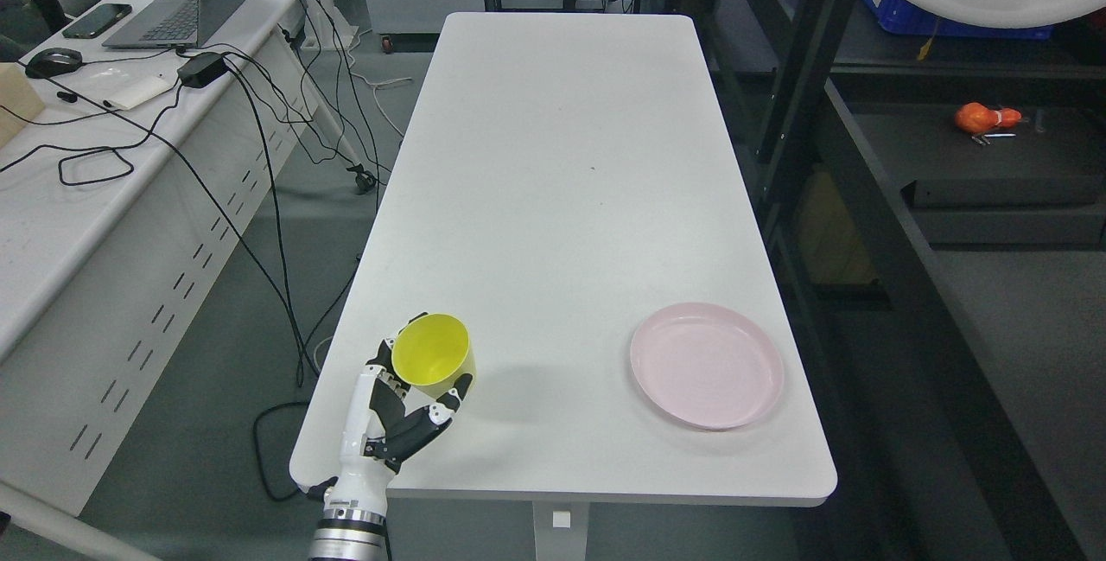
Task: Place yellow IKEA cup on middle right shelf
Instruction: 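Lift the yellow cup off the table with the left hand, then turn toward the shelving while holding the cup in the left hand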
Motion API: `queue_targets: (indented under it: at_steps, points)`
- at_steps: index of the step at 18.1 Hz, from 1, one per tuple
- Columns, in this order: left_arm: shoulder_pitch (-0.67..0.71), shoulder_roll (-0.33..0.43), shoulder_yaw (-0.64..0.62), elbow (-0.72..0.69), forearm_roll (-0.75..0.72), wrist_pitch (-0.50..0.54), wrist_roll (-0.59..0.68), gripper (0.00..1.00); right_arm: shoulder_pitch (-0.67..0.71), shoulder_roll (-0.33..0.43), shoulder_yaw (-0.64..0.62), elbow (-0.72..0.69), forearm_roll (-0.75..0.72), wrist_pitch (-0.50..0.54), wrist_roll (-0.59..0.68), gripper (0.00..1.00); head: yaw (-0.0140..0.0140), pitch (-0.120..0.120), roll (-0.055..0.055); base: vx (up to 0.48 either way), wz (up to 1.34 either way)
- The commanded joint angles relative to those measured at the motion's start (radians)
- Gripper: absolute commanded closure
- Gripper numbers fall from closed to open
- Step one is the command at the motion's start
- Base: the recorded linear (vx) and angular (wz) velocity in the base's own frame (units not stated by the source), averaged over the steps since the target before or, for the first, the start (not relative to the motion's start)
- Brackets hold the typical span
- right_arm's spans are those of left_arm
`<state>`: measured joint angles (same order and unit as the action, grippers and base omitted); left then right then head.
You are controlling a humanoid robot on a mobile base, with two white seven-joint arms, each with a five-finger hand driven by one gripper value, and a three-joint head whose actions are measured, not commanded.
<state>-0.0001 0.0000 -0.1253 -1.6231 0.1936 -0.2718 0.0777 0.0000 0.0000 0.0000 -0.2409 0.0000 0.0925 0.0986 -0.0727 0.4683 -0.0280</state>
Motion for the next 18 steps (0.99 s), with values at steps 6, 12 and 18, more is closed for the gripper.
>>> queue_targets:
  at_steps: [6,12,18]
  points:
    - [-0.001,0.017,-0.013,-0.004,0.01,-0.023,-0.001,0.97,0.011,-0.017,0.017,0.0,-0.025,-0.001,-0.215,0.01,0.0,0.0,0.0,-0.175,0.0]
    - [-0.001,0.017,-0.025,-0.02,0.012,-0.033,-0.001,0.97,0.011,-0.017,0.017,0.0,-0.025,-0.001,-0.215,0.01,0.0,0.0,0.0,-0.209,0.0]
    - [-0.001,0.017,-0.045,-0.021,0.012,-0.035,-0.001,0.97,0.011,-0.017,0.017,0.0,-0.025,-0.001,-0.215,0.01,0.0,0.0,0.0,-0.191,-0.01]
